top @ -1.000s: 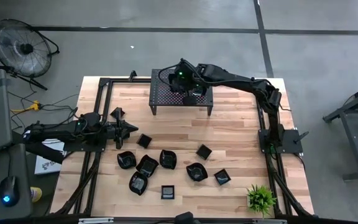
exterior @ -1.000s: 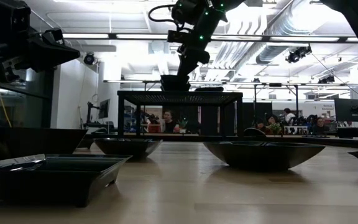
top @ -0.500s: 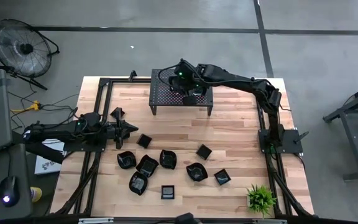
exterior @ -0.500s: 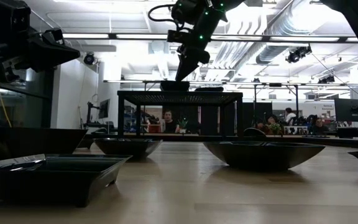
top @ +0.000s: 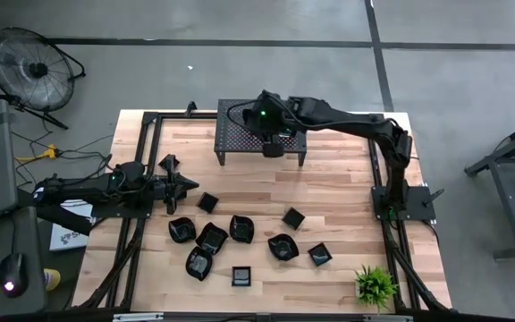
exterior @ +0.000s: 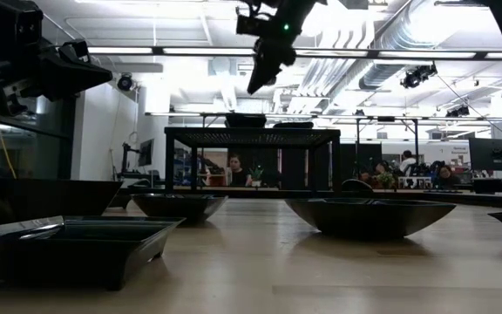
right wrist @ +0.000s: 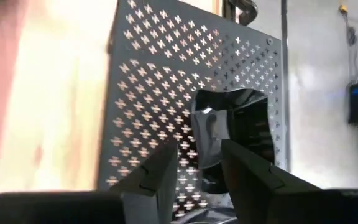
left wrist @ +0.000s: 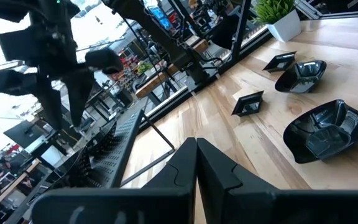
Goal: Pick & Place Mini shaped plates
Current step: Stack the leaf-shaped plate on top of the leaf-shaped plate on the shelf
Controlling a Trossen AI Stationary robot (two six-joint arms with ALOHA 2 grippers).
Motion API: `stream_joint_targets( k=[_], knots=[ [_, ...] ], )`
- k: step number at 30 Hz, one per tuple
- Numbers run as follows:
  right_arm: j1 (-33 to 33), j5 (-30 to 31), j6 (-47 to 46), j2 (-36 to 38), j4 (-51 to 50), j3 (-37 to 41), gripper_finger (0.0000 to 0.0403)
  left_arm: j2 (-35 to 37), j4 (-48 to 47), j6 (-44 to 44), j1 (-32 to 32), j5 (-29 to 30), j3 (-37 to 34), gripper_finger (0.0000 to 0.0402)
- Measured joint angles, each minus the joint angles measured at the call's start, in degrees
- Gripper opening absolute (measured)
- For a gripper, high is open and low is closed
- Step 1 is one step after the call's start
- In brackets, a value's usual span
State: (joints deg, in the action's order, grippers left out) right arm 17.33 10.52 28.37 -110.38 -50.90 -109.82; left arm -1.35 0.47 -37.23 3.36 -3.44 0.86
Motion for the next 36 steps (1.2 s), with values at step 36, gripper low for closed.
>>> stream_joint_targets(
  k=[36],
  knots=[
    [-21.3, -21.3, -31.6, 3.8, -24.1, 0.1, 0.0117, 0.0, 0.0, 0.0, 0.0, 0.0, 0.0, 0.0003]
  ],
)
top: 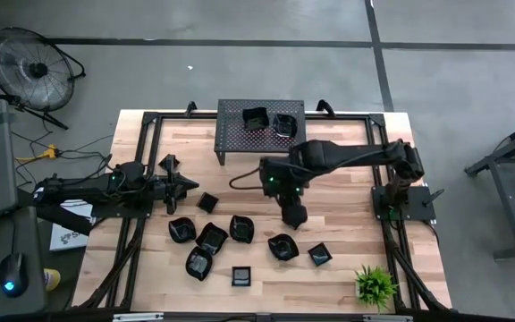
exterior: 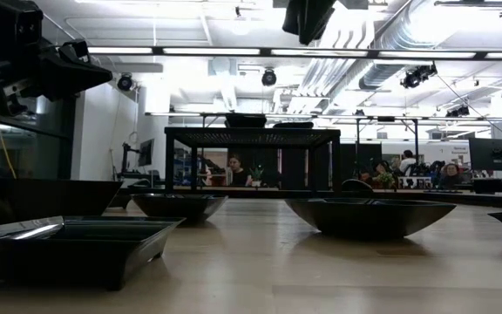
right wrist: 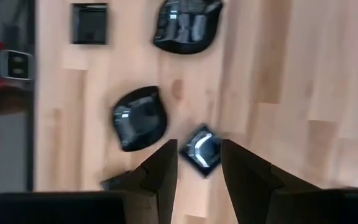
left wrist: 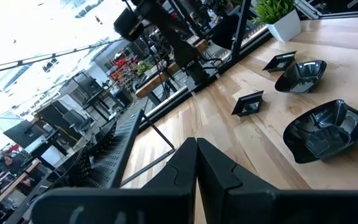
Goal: Pick & Place Mini shaped plates
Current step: Stack the leaf-shaped plate on top of the leaf-shaped plate on the shelf
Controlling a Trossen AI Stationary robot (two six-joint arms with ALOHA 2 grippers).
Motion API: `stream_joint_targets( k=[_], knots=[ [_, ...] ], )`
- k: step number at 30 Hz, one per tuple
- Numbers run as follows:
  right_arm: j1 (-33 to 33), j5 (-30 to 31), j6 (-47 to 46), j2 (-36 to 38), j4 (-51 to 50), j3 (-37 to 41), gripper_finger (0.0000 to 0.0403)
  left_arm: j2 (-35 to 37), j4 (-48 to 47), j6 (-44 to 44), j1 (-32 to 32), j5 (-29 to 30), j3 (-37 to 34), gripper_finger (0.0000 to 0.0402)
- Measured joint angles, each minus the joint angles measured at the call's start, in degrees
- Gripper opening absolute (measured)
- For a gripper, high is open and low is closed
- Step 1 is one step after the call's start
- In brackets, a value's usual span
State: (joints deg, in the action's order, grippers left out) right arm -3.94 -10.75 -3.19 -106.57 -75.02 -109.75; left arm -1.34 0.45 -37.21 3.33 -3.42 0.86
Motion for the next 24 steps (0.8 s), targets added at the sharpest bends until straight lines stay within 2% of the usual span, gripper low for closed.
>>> stream_joint_targets(
  k=[3, 8, 18, 24],
  knots=[
    [-0.9, -2.0, -3.3, 0.5, 1.9, 2.9, 0.0118, 0.0, 0.0, 0.0, 0.0, 0.0, 0.0, 0.0003],
    [-2.6, -4.1, -11.5, 3.5, 8.8, 14.1, 0.0118, 0.0, 0.0, 0.0, 0.0, 0.0, 0.0, 0.0003],
    [-7.8, -2.9, -39.1, 13.4, 25.6, 37.1, 0.0117, 0.0, 0.0, 0.0, 0.0, 0.0, 0.0, 0.0003],
    [-11.4, -3.0, -50.8, 16.2, 34.6, 45.6, 0.0118, 0.0, 0.0, 0.0, 0.0, 0.0, 0.0, 0.0003]
  ],
)
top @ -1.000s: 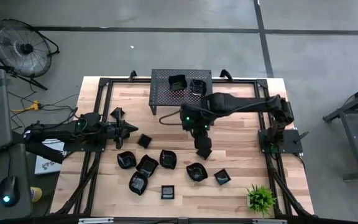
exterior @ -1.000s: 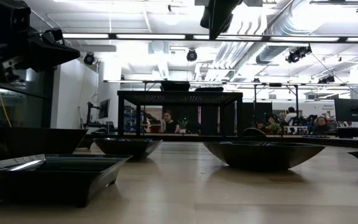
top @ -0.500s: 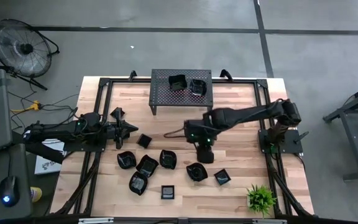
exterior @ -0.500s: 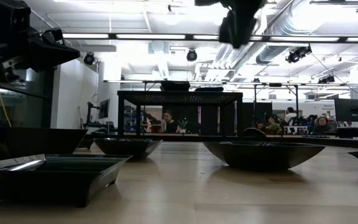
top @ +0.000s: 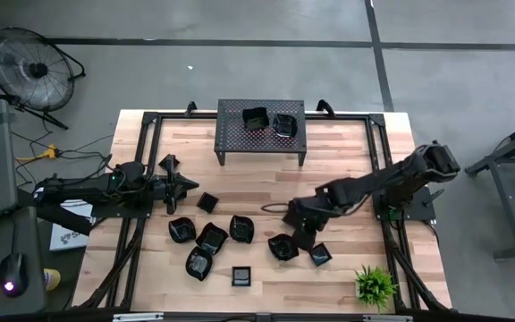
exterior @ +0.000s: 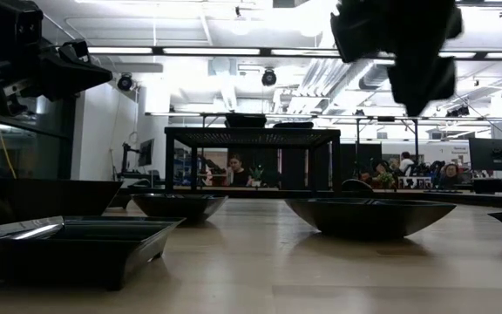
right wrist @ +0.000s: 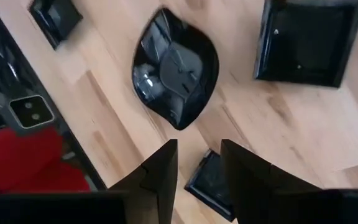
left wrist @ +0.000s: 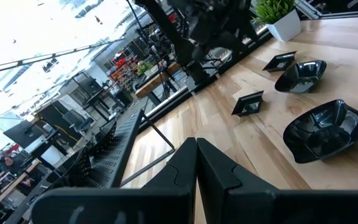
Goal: Pick & Place Mini shaped plates
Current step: Stack the leaf-shaped plate on top of the leaf-shaped plate on the shelf
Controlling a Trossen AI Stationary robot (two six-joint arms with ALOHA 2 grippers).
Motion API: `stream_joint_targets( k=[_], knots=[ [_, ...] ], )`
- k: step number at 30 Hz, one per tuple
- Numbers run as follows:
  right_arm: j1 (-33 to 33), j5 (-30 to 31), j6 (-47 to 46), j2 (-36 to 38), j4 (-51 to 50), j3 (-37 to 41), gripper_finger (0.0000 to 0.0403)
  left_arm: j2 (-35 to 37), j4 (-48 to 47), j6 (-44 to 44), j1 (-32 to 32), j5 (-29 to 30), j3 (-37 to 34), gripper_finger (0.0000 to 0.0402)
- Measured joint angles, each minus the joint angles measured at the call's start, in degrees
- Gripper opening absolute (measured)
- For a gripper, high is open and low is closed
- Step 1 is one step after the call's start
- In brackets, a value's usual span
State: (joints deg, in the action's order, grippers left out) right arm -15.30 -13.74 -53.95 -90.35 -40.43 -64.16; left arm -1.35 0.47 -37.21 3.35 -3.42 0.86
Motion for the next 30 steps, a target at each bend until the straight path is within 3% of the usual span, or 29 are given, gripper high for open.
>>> stream_joint_targets(
  k=[6, 12, 22, 30],
  knots=[
    [-3.7, 2.3, 2.7, 0.0, 4.2, 1.4, 0.0118, 0.0, 0.0, 0.0, 0.0, 0.0, 0.0, 0.0003],
    [-8.5, 8.2, 15.0, -0.1, 6.8, 1.3, 0.0118, 0.0, 0.0, 0.0, 0.0, 0.0, 0.0, 0.0003],
    [-13.8, 11.1, 32.1, -6.6, 16.3, 1.3, 0.0116, 0.0, 0.0, 0.0, 0.0, 0.0, 0.0, 0.0003],
    [-15.8, 19.8, 39.2, -10.0, 17.6, 1.2, 0.0116, 0.0, 0.0, 0.0, 0.0, 0.0, 0.0, 0.0003]
  ],
)
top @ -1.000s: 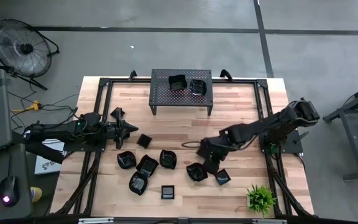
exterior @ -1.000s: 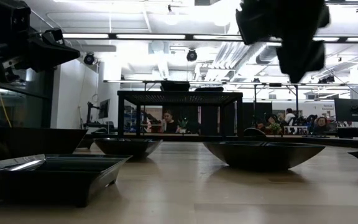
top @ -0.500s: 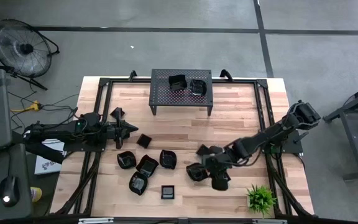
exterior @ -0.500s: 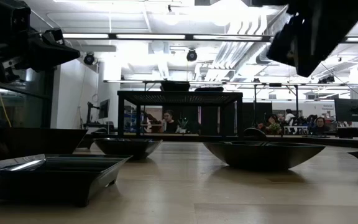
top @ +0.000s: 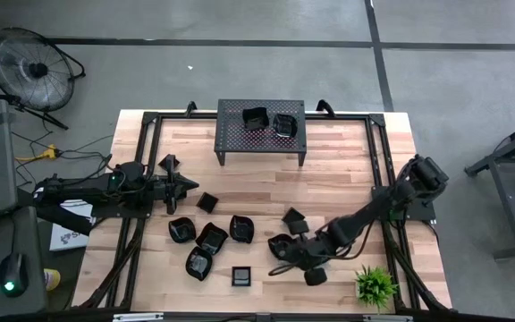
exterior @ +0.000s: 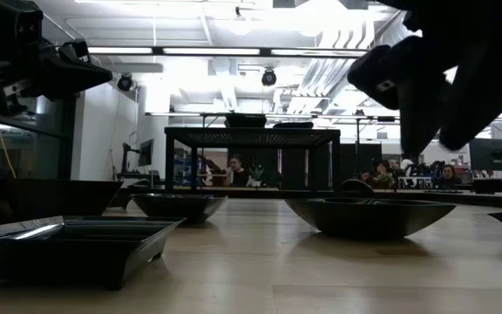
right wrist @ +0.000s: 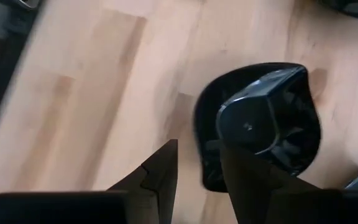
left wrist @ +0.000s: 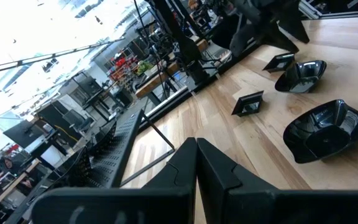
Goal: Pick & Place Mini shaped plates
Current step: Stack the leaf-shaped plate on top of the leaf-shaped plate on the shelf
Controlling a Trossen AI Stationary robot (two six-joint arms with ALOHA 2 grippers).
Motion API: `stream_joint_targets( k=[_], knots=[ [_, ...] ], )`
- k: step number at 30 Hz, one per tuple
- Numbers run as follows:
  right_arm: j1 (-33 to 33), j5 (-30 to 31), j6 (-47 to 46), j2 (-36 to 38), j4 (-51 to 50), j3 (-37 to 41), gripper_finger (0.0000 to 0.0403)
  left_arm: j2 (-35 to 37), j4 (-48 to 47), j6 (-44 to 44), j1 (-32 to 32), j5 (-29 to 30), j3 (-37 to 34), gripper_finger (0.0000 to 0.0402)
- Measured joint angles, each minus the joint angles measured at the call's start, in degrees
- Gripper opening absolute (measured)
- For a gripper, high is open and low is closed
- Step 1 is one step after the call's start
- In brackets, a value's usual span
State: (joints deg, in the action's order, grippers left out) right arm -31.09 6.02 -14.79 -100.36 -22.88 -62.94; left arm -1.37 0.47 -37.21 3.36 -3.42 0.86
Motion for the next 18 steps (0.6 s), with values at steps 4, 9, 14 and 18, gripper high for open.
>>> stream_joint_targets(
  k=[4, 9, 14, 18],
  knots=[
    [-0.6, 1.6, 2.8, -1.7, 0.7, 0.0, 0.0116, 0.0, 0.0, 0.0, 0.0, 0.0, 0.0, 0.0003],
    [-1.8, 2.2, 2.9, -2.2, 0.9, 0.0, 0.0116, 0.0, 0.0, 0.0, 0.0, 0.0, 0.0, 0.0003],
    [-2.8, 2.9, 3.3, -2.4, -0.1, 0.0, 0.0116, 0.0, 0.0, 0.0, 0.0, 0.0, 0.0, 0.0003],
    [-2.8, 4.6, 3.3, -2.9, -0.7, 0.0, 0.0116, 0.0, 0.0, 0.0, 0.0, 0.0, 0.0, 0.0003]
  ],
)
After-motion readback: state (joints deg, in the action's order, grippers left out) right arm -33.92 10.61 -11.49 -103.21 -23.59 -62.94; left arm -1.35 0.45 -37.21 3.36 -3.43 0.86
